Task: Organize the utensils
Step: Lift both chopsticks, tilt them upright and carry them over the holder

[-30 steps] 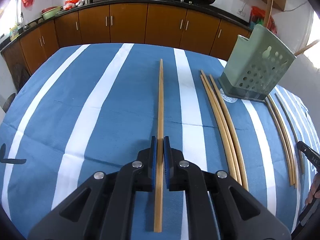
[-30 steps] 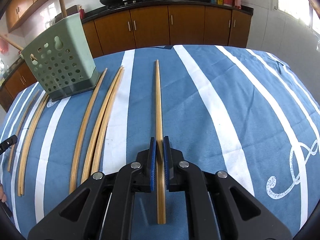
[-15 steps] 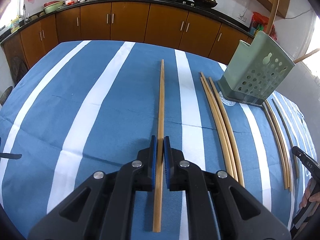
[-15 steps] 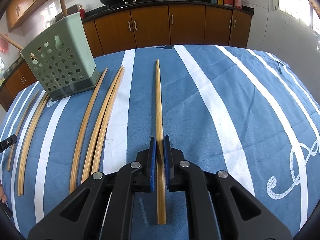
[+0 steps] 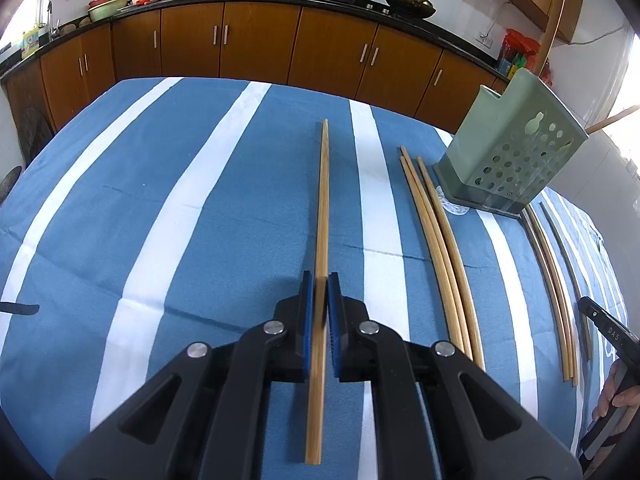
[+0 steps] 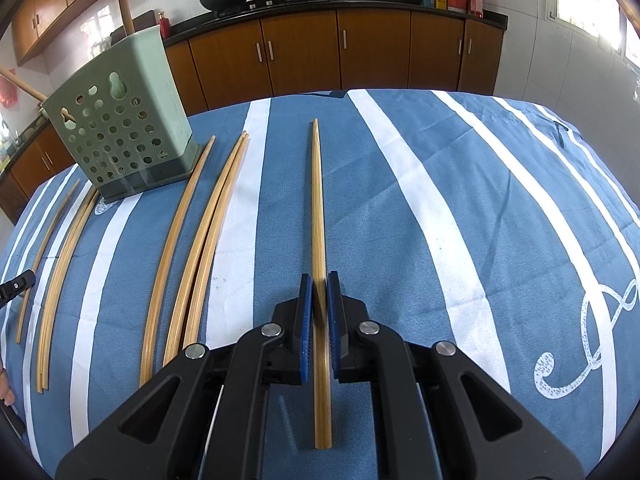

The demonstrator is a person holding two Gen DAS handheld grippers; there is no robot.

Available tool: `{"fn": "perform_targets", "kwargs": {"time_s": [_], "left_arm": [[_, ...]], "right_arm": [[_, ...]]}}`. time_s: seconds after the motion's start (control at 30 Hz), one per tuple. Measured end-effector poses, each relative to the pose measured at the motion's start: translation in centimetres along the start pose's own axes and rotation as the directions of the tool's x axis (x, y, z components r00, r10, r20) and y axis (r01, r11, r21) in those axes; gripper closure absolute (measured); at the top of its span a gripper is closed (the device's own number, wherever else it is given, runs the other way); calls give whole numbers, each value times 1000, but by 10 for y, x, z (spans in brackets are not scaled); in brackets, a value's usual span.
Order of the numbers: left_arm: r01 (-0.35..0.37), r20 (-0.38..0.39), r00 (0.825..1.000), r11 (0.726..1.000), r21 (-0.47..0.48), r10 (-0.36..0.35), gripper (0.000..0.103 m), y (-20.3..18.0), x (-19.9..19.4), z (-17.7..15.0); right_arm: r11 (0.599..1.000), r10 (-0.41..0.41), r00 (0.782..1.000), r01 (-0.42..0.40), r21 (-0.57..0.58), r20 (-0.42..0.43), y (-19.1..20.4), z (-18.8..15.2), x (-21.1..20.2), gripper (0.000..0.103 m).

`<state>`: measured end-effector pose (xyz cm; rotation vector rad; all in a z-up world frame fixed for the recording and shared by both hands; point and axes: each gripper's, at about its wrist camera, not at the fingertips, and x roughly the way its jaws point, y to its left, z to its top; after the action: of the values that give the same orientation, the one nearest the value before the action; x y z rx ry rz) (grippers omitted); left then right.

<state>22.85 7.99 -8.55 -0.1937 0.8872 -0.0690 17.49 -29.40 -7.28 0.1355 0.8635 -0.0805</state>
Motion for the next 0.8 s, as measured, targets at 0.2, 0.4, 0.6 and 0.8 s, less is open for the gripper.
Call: {"fn": "perform_targets", "kwargs": {"time_s": [0.2, 0.4, 0.6, 0.8], "left_arm": [[-13, -2, 1000, 1000, 23, 13, 94, -2, -1, -2], [-30, -7, 1000, 997, 69, 30, 94, -6, -10, -13], [-40, -10, 999, 996, 82, 41, 95, -9, -9, -12], [-29, 73, 997, 998, 64, 24, 95, -9, -39, -2]], "right_arm": [[1000, 0, 1000, 0, -1, 0, 1, -2, -2, 94], [1000, 10, 1000, -10, -9, -2, 1, -6, -5, 94], [1000, 16, 1000, -16, -5, 2, -1, -7, -7, 95], [1000, 25, 991, -26, 6, 135, -6, 5, -44, 95]]}}
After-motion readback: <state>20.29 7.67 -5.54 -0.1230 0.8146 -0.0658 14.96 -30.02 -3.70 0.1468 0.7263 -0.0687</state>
